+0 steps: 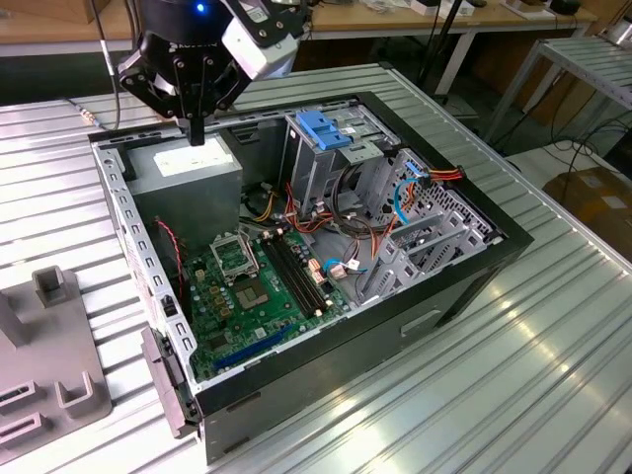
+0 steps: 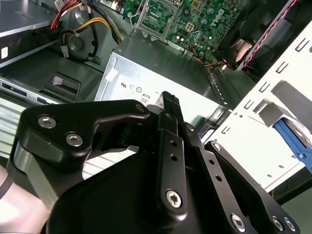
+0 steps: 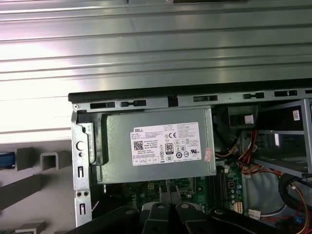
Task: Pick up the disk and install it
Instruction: 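Reach for the disk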
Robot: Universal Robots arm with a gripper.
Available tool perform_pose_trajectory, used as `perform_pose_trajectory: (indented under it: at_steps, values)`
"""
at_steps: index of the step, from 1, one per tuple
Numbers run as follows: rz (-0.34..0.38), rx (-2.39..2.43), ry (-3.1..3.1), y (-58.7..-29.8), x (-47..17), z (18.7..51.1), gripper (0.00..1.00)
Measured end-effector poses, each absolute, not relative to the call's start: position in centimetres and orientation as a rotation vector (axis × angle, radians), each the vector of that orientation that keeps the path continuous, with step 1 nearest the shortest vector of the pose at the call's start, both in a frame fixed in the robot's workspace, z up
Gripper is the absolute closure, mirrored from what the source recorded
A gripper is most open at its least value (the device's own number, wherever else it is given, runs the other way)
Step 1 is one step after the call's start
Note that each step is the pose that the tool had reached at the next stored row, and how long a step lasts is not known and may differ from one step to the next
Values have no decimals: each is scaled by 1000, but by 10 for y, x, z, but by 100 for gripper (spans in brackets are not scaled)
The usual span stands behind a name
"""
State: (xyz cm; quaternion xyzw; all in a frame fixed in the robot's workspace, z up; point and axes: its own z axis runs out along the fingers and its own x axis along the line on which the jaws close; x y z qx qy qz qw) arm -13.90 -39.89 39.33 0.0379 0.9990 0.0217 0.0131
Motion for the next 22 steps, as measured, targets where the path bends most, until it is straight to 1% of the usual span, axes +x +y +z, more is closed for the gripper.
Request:
perform_pose_trajectory:
  at_steps: [12,22]
  values:
    - [68,118,3113,-399,-149,393,90]
    - [70,118,3113,-399,-174,393,90]
